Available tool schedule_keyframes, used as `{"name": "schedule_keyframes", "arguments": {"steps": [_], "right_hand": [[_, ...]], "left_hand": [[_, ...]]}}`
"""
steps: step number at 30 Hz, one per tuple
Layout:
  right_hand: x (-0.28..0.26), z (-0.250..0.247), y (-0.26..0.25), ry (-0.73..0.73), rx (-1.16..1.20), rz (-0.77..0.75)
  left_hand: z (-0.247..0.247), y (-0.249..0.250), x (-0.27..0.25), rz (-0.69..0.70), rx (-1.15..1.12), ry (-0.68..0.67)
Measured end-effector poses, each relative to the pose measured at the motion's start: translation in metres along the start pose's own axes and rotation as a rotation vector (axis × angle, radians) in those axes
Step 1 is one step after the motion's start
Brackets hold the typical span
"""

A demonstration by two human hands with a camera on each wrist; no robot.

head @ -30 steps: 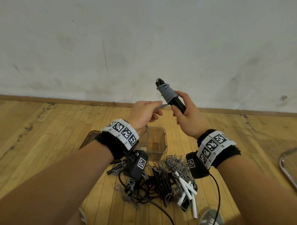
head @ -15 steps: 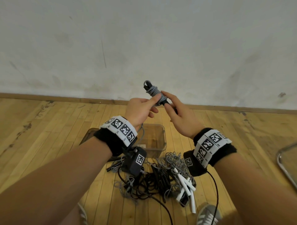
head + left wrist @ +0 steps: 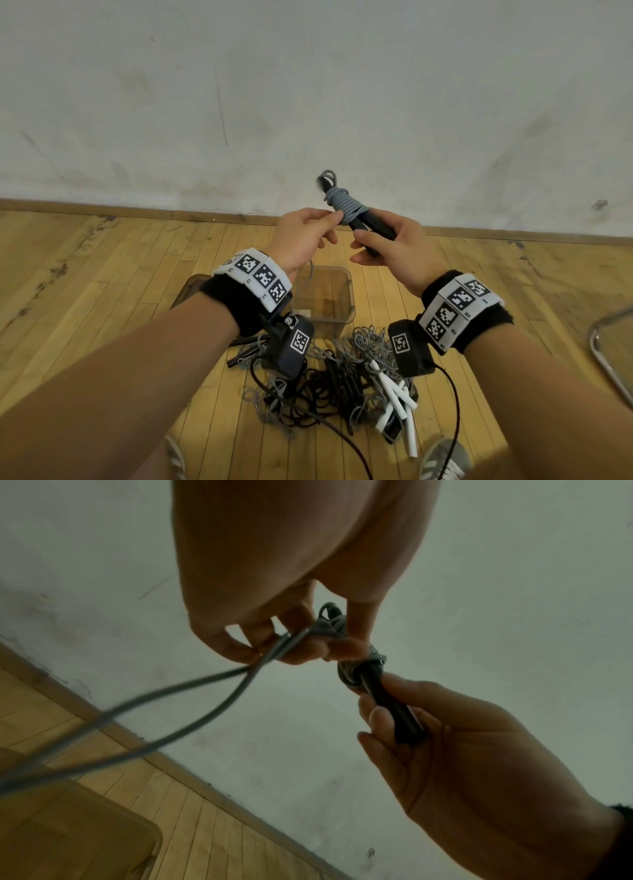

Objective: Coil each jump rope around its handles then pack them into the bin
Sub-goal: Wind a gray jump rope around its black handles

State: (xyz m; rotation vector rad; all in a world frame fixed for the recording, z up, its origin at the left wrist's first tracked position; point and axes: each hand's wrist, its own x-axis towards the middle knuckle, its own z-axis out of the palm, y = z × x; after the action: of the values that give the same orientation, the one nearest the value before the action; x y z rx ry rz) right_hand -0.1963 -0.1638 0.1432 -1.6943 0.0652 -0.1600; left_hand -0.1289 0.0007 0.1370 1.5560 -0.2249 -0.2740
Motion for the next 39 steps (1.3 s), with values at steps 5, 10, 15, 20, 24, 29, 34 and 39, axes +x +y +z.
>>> {"name": "schedule_keyframes", "arguments": {"steps": [5, 10, 15, 20, 24, 29, 34, 39], "right_hand": [[0.002, 0.001, 0.001, 0.076, -0.126, -0.067], [0.002, -0.005, 0.002, 0.136, -0.323, -0.132], [0.002, -0.001, 0.008, 0.187, -0.497, -0.197], [0.002, 0.003, 0.013, 0.036, -0.527, -0.228], [-0.005, 0.011, 0.006, -0.035, -0.367, -0.199], [-0.010, 0.019, -0.006, -0.080, -0.259, -0.170], [-0.005, 0.016, -0.002, -0.060, 0.071, 0.095], [-0.003, 0.012, 0.001, -0.044, 0.017, 0.061]], "left_hand": [[0.006, 0.000, -0.003, 0.001, -0.075, 0.046], [0.008, 0.006, -0.009, 0.018, -0.074, -0.007], [0.008, 0.008, -0.010, -0.035, -0.102, -0.032], [0.007, 0.005, -0.009, -0.061, -0.090, 0.024], [0.005, 0.004, -0.009, -0.073, -0.079, 0.059], [0.005, 0.006, -0.008, -0.046, -0.089, 0.073], [0.004, 0.008, -0.006, -0.036, -0.068, 0.028], [0.002, 0.006, -0.004, 0.033, 0.003, 0.007]]}}
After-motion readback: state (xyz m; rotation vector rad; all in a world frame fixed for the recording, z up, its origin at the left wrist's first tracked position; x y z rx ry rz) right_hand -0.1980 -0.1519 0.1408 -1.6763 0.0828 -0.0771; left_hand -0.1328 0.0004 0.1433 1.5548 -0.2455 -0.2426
